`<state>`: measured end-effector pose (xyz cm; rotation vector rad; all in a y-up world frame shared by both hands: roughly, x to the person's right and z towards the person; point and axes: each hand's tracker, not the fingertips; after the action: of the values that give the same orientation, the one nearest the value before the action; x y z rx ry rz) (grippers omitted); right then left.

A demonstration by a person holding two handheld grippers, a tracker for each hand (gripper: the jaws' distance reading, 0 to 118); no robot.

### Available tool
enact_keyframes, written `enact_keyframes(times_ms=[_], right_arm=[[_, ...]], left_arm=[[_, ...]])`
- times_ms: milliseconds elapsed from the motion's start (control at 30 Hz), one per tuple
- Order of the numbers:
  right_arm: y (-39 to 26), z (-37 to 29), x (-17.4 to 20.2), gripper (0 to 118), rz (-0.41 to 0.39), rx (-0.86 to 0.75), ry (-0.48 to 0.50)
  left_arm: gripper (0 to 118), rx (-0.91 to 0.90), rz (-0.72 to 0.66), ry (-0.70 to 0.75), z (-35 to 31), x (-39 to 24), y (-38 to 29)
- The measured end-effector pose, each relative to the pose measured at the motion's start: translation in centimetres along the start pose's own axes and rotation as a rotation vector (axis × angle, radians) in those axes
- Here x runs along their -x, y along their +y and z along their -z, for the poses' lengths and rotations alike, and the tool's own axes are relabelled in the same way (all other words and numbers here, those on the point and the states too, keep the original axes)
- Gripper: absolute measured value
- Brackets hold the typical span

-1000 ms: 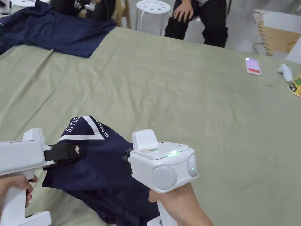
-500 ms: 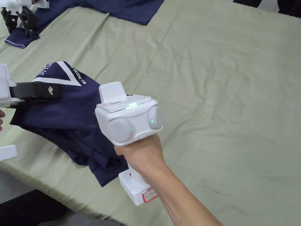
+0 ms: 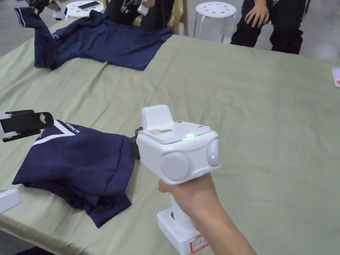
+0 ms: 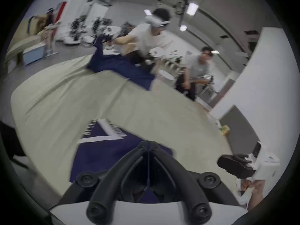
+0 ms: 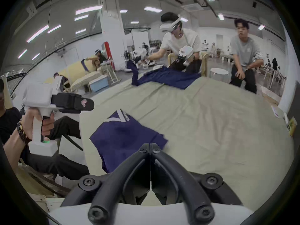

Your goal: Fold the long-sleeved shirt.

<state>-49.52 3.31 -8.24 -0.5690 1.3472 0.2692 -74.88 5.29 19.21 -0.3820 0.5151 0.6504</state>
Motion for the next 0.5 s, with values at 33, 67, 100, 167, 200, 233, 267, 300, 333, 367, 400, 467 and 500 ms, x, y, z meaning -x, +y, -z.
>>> enact_keyframes(times_ms=[33,67,100,167,200,233,267,300,333,367,400,467,500], right_arm=[[0.2,-2.1,-0.8,0,0.006,-0.028,-0.018],[0.5,-4.7,-1.7,0,0.023,-0.063,-0.040],[0.8,-7.0,-2.6,0,0.034,-0.097,-0.048],[1.3,-11.9,-4.2,0,0.029,-0.178,-0.069],[1.6,-14.4,-5.0,0,0.017,-0.217,-0.095],[1.8,-16.8,-5.8,0,0.000,-0.251,-0.129],[2.0,-19.0,-6.4,0,-0.012,-0.284,-0.162],[2.1,-21.2,-7.2,0,-0.023,-0.318,-0.199],[2.1,-23.4,-8.1,0,-0.031,-0.341,-0.236],[2.0,-25.2,-8.9,0,-0.035,-0.360,-0.269],[1.7,-27.0,-9.8,0,-0.035,-0.393,-0.301],[0.6,-30.2,-11.5,0,-0.009,-0.438,-0.385],[-0.1,-31.7,-12.4,0,0.008,-0.460,-0.426]], left_arm=[[5,-0.027,0.015,-0.039,-0.4,-2.4,-0.4],[5,-0.054,0.046,-0.051,-0.8,-5.3,-0.7],[5,-0.088,0.073,-0.073,-1.1,-7.8,-1.1],[5,-0.137,0.133,-0.123,-1.6,-13.6,-2.2],[5,-0.145,0.127,-0.183,-1.7,-16.1,-2.5],[5,-0.152,0.123,-0.242,-1.7,-18.5,-2.8],[5,-0.163,0.128,-0.289,-1.8,-20.7,-3.1],[5,-0.183,0.149,-0.321,-1.8,-23.4,-3.7],[5,-0.201,0.175,-0.332,-1.9,-25.9,-4.1],[5,-0.223,0.222,-0.319,-1.9,-28.1,-4.6],[5,-0.262,0.297,-0.284,-1.9,-30.7,-5.4],[5,-0.312,0.401,-0.204,-1.8,-34.7,-7.3],[5,-0.324,0.409,-0.188,-1.7,-36.3,-8.2]])
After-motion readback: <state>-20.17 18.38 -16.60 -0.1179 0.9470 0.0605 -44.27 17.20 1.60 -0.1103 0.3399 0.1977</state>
